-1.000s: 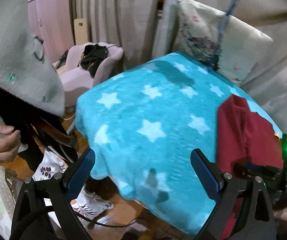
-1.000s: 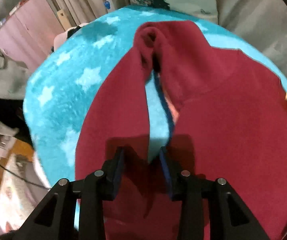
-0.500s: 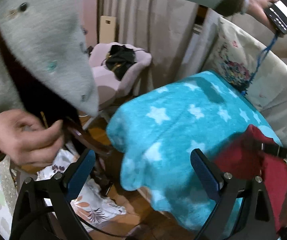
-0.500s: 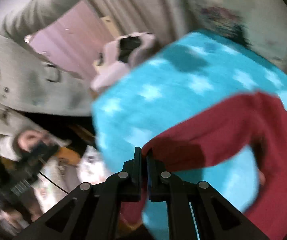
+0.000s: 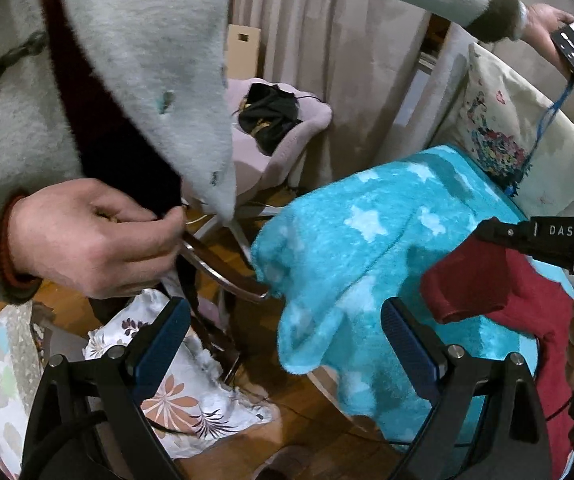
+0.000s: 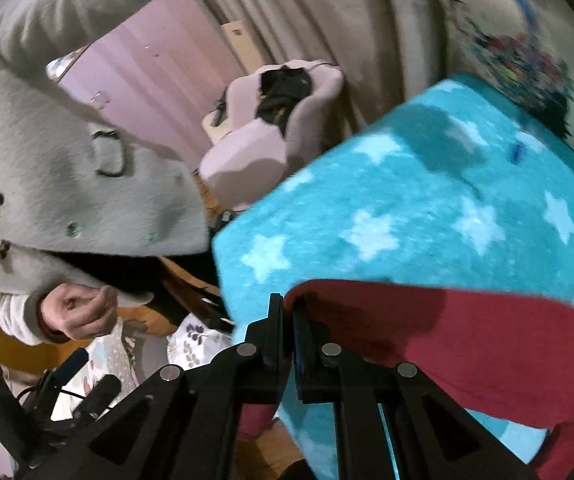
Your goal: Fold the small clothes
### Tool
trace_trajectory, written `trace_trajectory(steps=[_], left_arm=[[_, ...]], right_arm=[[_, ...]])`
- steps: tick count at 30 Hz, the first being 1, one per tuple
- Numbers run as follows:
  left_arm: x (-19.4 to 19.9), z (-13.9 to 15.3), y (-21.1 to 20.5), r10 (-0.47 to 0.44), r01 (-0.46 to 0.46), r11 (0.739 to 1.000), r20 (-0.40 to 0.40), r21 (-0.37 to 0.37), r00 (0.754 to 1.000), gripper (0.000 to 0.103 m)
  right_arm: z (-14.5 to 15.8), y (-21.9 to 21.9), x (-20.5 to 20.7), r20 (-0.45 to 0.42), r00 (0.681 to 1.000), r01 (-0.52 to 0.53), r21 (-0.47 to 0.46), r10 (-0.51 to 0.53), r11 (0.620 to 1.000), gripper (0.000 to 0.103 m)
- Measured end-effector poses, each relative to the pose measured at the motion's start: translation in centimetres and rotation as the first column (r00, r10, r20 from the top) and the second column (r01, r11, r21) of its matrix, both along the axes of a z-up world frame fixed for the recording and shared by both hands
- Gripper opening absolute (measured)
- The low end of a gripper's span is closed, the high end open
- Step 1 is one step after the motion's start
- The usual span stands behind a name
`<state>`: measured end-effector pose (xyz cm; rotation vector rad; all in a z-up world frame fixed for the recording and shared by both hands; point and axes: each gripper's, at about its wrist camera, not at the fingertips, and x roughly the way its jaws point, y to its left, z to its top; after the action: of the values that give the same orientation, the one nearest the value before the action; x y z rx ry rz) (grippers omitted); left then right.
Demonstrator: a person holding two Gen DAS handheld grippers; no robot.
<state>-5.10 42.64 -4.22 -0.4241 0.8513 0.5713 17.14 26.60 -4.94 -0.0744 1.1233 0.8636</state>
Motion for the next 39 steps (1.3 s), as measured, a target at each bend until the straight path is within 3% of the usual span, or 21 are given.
trace_trajectory(steps=[4,8,12,15,18,19,21,23,24,25,27,28,32,34,39], left_arm=[[1.8,0.2,-1.4,-0.072,0.072,0.997,0.018,-0.01,0.997,0.096],[3.3,0.4,-3.2,-0.15,0.15,0.989,0.036,-0.008,0.988,0.096],[4.9,0.7,-5.2,-0.224,0.224,0.974,0.048,-0.013,0.974,0.096],[6.1,0.8,-7.0,-0.281,0.282,0.959,0.05,-0.011,0.958,0.096],[7.0,0.8,-8.8,-0.332,0.333,0.943,0.042,-0.007,0.942,0.096],[7.2,0.8,-9.4,-0.345,0.345,0.939,0.04,-0.005,0.938,0.096],[7.7,0.7,-10.6,-0.376,0.376,0.927,0.037,-0.003,0.926,0.096],[8.1,0.9,-12.0,-0.405,0.405,0.914,0.035,0.0,0.914,0.096],[8.3,0.9,-12.4,-0.415,0.415,0.91,0.034,0.003,0.909,0.096],[8.4,1.0,-13.0,-0.426,0.426,0.905,0.033,0.009,0.904,0.096],[8.5,1.0,-13.8,-0.442,0.442,0.897,0.027,0.012,0.897,0.096],[8.6,0.9,-14.2,-0.447,0.447,0.894,0.025,0.01,0.894,0.096],[8.7,0.8,-15.4,-0.462,0.462,0.887,0.016,0.01,0.887,0.096],[8.8,0.7,-16.0,-0.467,0.467,0.884,0.012,0.01,0.884,0.096],[8.6,0.6,-17.4,-0.479,0.479,0.878,0.003,0.008,0.878,0.096]], right_arm=[[0.6,-2.9,0.8,-0.006,0.999,0.048,0.014,-0.048,0.999,0.004],[2.2,-8.3,0.8,0.042,0.994,0.105,0.016,-0.105,0.994,0.004],[3.4,-16.9,1.0,0.059,0.972,0.227,0.01,-0.227,0.974,0.004],[3.6,-25.0,1.0,0.085,0.926,0.372,-0.029,-0.369,0.928,0.004],[2.4,-33.1,1.1,0.081,0.843,0.538,-0.077,-0.532,0.84,0.004],[1.8,-35.6,1.1,0.102,0.803,0.596,-0.118,-0.587,0.794,0.004],[0.1,-39.8,1.4,0.185,0.707,0.706,-0.24,-0.683,0.666,0.005],[-1.7,-43.5,1.7,0.267,0.597,0.792,-0.346,-0.757,0.503,0.009],[-2.0,-45.1,1.3,0.258,0.559,0.818,-0.329,-0.788,0.472,0.009],[-2.0,-46.4,1.0,0.224,0.535,0.835,-0.286,-0.815,0.47,0.011],[-1.7,-48.5,-0.1,0.121,0.496,0.864,-0.165,-0.86,0.476,0.03],[-1.6,-49.5,-0.8,0.091,0.475,0.878,-0.114,-0.876,0.464,0.045],[-2.3,-50.8,-2.5,0.03,0.428,0.903,-0.055,-0.903,0.426,0.048],[-3.4,-51.1,-2.9,-0.003,0.431,0.901,-0.045,-0.902,0.43,0.048],[-5.0,-50.2,-2.7,0.009,0.462,0.886,-0.053,-0.887,0.46,0.051]])
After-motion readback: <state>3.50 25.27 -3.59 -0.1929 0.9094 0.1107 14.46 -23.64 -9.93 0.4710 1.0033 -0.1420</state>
